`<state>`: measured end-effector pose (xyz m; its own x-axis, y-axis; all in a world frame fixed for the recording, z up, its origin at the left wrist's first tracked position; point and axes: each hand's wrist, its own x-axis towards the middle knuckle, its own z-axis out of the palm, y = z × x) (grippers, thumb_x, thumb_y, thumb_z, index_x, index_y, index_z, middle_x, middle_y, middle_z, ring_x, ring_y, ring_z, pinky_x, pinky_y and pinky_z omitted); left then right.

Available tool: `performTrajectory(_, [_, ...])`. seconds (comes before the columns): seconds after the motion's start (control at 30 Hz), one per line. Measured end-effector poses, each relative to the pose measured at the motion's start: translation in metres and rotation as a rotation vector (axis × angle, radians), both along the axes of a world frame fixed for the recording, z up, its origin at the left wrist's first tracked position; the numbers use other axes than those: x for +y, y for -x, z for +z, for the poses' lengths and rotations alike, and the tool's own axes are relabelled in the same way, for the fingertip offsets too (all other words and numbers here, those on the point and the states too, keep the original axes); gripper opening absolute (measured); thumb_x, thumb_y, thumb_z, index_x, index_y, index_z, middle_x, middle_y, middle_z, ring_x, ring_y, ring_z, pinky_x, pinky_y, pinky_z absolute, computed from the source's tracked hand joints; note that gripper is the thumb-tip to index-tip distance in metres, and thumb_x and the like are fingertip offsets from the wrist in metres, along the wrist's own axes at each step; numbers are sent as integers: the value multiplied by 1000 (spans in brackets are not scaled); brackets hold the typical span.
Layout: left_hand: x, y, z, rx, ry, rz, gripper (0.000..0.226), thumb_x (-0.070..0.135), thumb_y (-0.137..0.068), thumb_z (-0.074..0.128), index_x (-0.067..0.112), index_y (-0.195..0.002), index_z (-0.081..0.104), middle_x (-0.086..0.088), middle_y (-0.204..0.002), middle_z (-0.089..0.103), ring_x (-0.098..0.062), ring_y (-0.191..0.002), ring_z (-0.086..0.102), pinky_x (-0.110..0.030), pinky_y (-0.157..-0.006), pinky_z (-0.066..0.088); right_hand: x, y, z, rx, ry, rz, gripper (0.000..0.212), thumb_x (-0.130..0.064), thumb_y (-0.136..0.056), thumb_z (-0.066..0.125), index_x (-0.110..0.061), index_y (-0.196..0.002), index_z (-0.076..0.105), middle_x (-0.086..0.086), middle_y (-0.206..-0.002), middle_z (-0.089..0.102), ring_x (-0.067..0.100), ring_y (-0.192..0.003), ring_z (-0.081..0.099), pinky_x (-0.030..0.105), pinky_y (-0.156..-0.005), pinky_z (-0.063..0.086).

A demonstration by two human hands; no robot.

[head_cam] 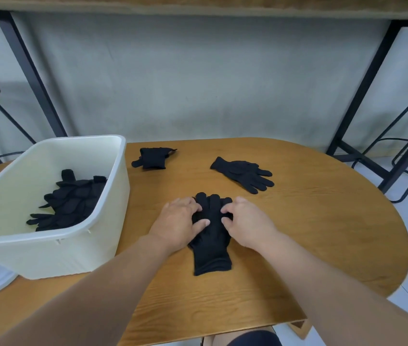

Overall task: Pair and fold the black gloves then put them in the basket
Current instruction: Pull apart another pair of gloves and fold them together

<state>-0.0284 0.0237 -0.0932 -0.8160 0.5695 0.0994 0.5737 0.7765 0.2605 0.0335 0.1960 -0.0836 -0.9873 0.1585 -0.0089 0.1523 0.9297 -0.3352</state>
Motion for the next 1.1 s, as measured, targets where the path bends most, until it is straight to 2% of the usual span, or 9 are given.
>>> performTrajectory(0.1, [-2, -7, 10, -32, 30, -13, 57, 60, -90, 49, 26, -135, 50, 11, -134, 45, -12, -125, 37, -28, -108, 26, 5, 3, 0, 61, 1, -105, 24, -30, -99, 50, -25, -115, 67, -2, -114, 55, 21, -95, 60, 37, -81, 54])
performTrajectory(0.2, [-2, -24, 23, -32, -119, -32, 42, 57, -86, 58, 31, -119, 60, 15, -119, 50, -7, -113, 41, -23, -100, 34, 12, 7, 1, 102, 154, -244, 23, -22, -98, 47, -23, -104, 70, -1, -100, 66, 20, -85, 63, 33, -72, 55])
performTrajectory(0.33, [-3, -52, 32, -333, -164, -121, 27, 54, -79, 70, 31, -91, 67, 17, -98, 57, 0, -96, 52, -22, -86, 47, 26, 18, 3, 71, 337, -409, 26, -17, -97, 45, -21, -105, 70, 1, -105, 67, 22, -91, 62, 28, -71, 49])
performTrajectory(0.47, [-11, -58, 30, -465, -98, -140, 35, 53, -70, 78, 34, -97, 67, 22, -108, 53, 4, -102, 50, -18, -87, 42, 27, 29, 4, 12, 385, -420, 24, -26, -98, 49, -17, -108, 69, 2, -109, 67, 22, -95, 60, 31, -77, 49])
performTrajectory(0.57, [-11, -56, 31, -454, -42, -153, 32, 44, -72, 81, 34, -99, 67, 22, -111, 51, 3, -104, 49, -18, -88, 40, 19, 36, 6, -25, 356, -358, 24, -38, -94, 58, -18, -104, 68, -1, -102, 67, 20, -92, 61, 30, -74, 46])
performTrajectory(0.7, [-10, -57, 33, -456, -31, -154, 16, 39, -77, 78, 27, -86, 71, 24, -111, 51, 3, -102, 48, -22, -90, 41, 12, 41, 7, -3, 414, -356, 13, -29, -90, 65, -17, -87, 70, 0, -95, 68, 20, -87, 63, 31, -74, 50])
performTrajectory(0.9, [-14, -57, 34, -541, -67, -144, 13, 38, -78, 78, 27, -77, 72, 27, -113, 50, 2, -102, 49, -18, -85, 36, 19, 30, 18, 116, 558, -442, 18, -25, -91, 63, -9, -89, 71, 0, -87, 67, 23, -89, 63, 38, -83, 53])
performTrajectory(1.0, [-14, -59, 37, -570, -54, -151, 13, 38, -79, 76, 27, -77, 71, 28, -114, 49, 1, -104, 49, -22, -90, 38, 24, 25, 9, 11, 460, -441, 17, -28, -91, 63, -11, -91, 68, 3, -97, 67, 25, -96, 63, 36, -85, 53])
performTrajectory(1.1, [-13, -63, 36, -531, -32, -169, 12, 37, -80, 76, 27, -77, 70, 28, -112, 48, 0, -105, 49, -22, -90, 40, 26, 25, 1, -29, 321, -440, 21, -35, -91, 64, -22, -75, 60, 1, -88, 67, 22, -85, 63, 33, -75, 52])
